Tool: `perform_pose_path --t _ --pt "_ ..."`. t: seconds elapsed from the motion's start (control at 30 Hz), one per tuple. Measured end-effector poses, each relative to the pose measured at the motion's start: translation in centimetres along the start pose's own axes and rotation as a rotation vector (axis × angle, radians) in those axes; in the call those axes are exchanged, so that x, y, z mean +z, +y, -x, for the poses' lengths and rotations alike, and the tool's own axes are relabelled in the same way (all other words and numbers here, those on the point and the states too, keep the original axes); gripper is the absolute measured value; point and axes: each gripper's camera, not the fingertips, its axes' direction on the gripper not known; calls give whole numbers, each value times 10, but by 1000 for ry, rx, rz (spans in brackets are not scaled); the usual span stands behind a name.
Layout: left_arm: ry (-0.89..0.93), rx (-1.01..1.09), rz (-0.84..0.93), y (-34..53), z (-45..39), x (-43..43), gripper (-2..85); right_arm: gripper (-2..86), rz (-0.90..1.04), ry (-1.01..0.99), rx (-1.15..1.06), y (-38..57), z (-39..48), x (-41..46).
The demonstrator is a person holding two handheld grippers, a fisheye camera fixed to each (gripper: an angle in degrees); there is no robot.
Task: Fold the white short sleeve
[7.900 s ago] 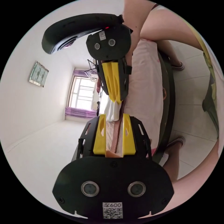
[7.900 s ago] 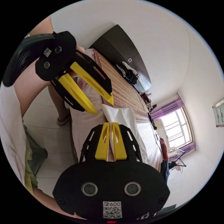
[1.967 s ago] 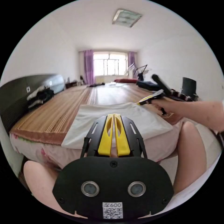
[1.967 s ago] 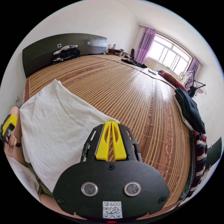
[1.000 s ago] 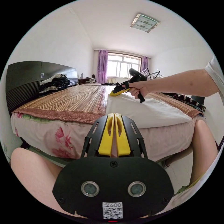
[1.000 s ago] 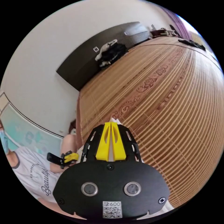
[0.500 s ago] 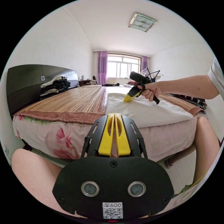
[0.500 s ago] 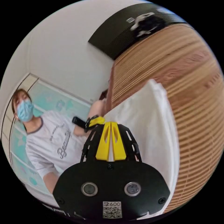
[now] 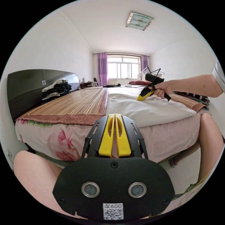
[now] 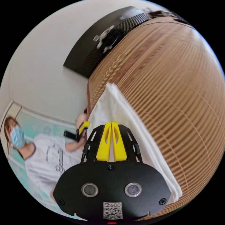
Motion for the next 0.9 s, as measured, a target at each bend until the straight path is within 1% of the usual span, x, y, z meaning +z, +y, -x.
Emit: perform_pose_path --t 0.03,0.07,0.1,0.13,0.17,0.2,0.23,0.27,0.3,0.33,0.37,0.4,0.43,0.47,0.53,0.57,0.6,0.63,0.67,0.7,0.8,0.9 --pt "1 2 2 -3 -2 -1 6 -9 -196 75 128 13 -9 -30" --pt "0 8 3 -8 -5 -2 7 -9 -382 250 245 33 -5 -57" --pt "-2 16 4 -14 -10 -4 7 -9 -460 349 285 44 2 -69" --pt "-9 29 5 -20 -15 -5 7 -8 -585 493 286 65 28 -86" --pt "-14 37 5 -23 -19 -6 7 -8 -682 588 199 85 64 -94" --pt "-25 51 3 -29 -26 -9 8 -8 -723 641 143 96 85 -94" --pt "-29 55 0 -32 -29 -10 8 -8 -757 740 22 118 131 -89" --pt "-30 45 -10 -38 -34 -14 9 -8 -745 821 -115 141 177 -77" --pt "-17 24 -22 -44 -35 -18 11 -8 -732 850 -180 154 200 -68" --pt "-13 49 -18 -51 -40 -24 12 -7 -715 883 -307 184 243 -48" --pt "-25 91 -11 -56 -46 -27 14 -6 -687 901 -461 217 284 -21" --pt "-87 197 7 -65 -60 -35 16 -5 -657 913 -543 233 303 -6" --pt "-130 254 18 -70 -68 -39 19 -3 -590 947 -654 264 336 25" --pt "-217 391 42 -77 -86 -46 23 1 -541 991 -684 288 362 52" --pt "-339 767 33 -78 -124 -64 42 21 -458 1005 -714 316 391 87" --pt "-355 856 13 -75 -131 -69 48 39 -390 997 -754 331 407 109" --pt "-362 1034 -29 -68 -143 -79 59 49 -363 998 -760 337 414 119" --pt "-356 1114 -34 -64 -147 -82 63 62 -327 1002 -765 346 427 136" --pt "-351 1248 -27 -59 -154 -86 70 69 -307 1002 -771 354 438 149" --pt "-367 1324 -25 -56 -160 -87 76 71 -303 1002 -773 358 444 155" --pt "-385 1408 -23 -57 -168 -86 83 77 -305 1024 -764 369 471 179" --pt "-466 1411 -8 -67 -178 -79 83 80 -303 1040 -760 368 497 195"
